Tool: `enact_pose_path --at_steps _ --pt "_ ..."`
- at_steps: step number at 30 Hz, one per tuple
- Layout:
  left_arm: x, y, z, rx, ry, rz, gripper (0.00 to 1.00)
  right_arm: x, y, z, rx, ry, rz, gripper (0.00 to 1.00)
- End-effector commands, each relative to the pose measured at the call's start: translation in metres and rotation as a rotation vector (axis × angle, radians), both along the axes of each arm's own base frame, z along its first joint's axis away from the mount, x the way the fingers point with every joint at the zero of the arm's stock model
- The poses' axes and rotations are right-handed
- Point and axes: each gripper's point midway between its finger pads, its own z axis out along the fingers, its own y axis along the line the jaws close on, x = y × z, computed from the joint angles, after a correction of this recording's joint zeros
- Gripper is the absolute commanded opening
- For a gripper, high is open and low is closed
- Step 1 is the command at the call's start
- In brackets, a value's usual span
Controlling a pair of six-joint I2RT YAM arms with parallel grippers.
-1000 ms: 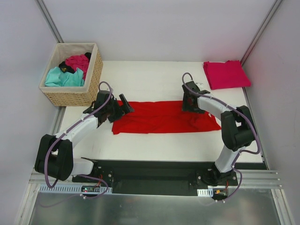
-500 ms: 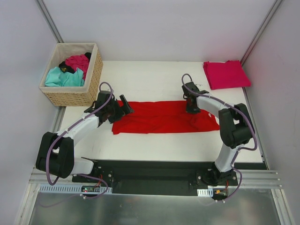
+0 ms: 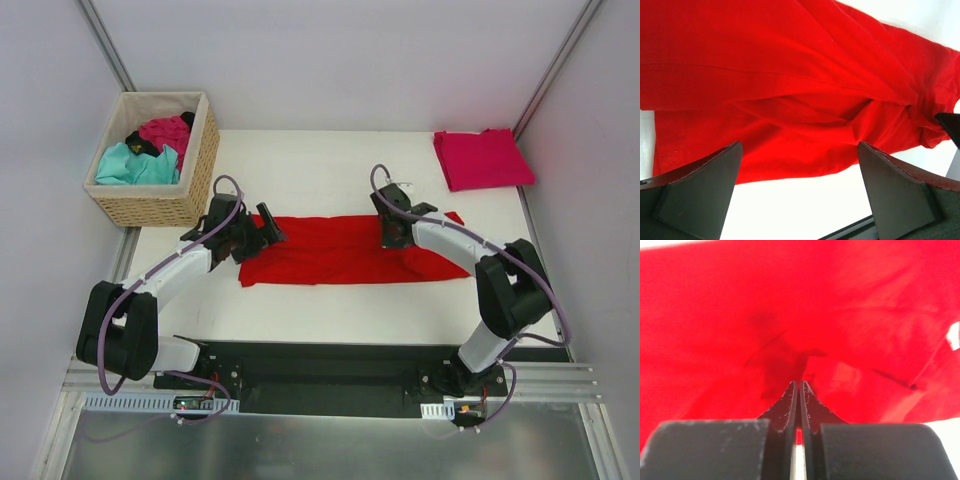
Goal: Fold and stack the t-shirts
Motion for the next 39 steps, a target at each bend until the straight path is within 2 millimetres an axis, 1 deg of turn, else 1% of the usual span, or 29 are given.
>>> enact_pose_path --at_steps 1,7,12,17,19,20,22,23,24,25,26,27,28,29,30,33,34,36,37,39 --pt "0.002 -0.005 0.010 -0.004 -0.024 -0.013 0.99 -0.022 0.013 0.012 0.019 -0.019 0.031 0.01" --pt "0.001 -0.006 0.013 -0.008 -0.030 -0.014 0.99 -0.043 0.032 0.002 0.014 0.012 0.103 0.01" --pt "0.000 -0.006 0.012 -0.008 -0.029 -0.015 0.99 -0.050 0.048 -0.003 0.019 0.030 0.146 0.01" --pt "0.002 -0.006 0.014 -0.005 -0.037 -0.013 0.99 -0.055 0.069 -0.012 0.027 0.069 0.195 0.02" --pt "0.002 -0.006 0.015 -0.006 -0.039 -0.015 0.99 -0.056 0.075 -0.015 0.013 0.078 0.208 0.07" --pt "0.003 -0.007 0.016 -0.008 -0.041 -0.016 0.99 -0.057 0.077 -0.020 0.005 0.090 0.212 0.12" --pt "0.003 -0.007 0.017 -0.008 -0.044 -0.019 0.99 -0.056 0.077 -0.021 -0.002 0.092 0.212 0.26" --pt "0.003 -0.006 0.018 -0.004 -0.049 -0.020 0.99 -0.057 0.075 -0.022 -0.008 0.092 0.210 0.36" --pt "0.003 -0.005 0.017 0.000 -0.049 -0.019 0.99 -0.056 0.073 -0.017 -0.009 0.078 0.206 0.57" --pt "0.001 -0.004 0.016 0.005 -0.048 -0.019 0.99 -0.053 0.068 -0.013 -0.030 0.056 0.194 0.71" --pt "0.002 -0.004 0.016 0.006 -0.050 -0.017 0.99 -0.052 0.064 -0.007 -0.039 0.034 0.192 0.84" --pt "0.001 -0.004 0.015 0.006 -0.045 -0.019 0.99 -0.049 0.060 0.008 -0.033 -0.011 0.183 0.99" --pt "0.001 -0.004 0.014 0.006 -0.042 -0.019 0.99 -0.046 0.053 0.018 -0.050 -0.040 0.169 0.97" --pt "0.001 -0.005 0.012 0.006 -0.037 -0.019 0.99 -0.044 0.050 0.026 -0.051 -0.060 0.164 0.96" --pt "0.001 -0.005 0.013 0.005 -0.036 -0.020 0.99 -0.041 0.046 0.043 -0.030 -0.095 0.152 0.96" --pt "0.003 -0.007 0.014 -0.003 -0.033 -0.022 0.99 -0.044 0.028 0.060 -0.055 -0.121 0.125 0.96" --pt "0.003 -0.007 0.015 -0.003 -0.036 -0.023 0.99 -0.047 0.018 0.070 -0.065 -0.143 0.110 0.96" --pt "0.005 -0.007 0.019 -0.008 -0.049 -0.022 0.99 -0.049 0.002 0.074 -0.070 -0.153 0.070 0.96" --pt "0.006 -0.008 0.021 -0.009 -0.055 -0.023 0.99 -0.057 -0.009 0.075 -0.066 -0.157 0.052 0.96" --pt "0.008 -0.009 0.027 -0.012 -0.071 -0.025 0.99 -0.058 -0.024 0.073 -0.059 -0.163 0.000 0.96"
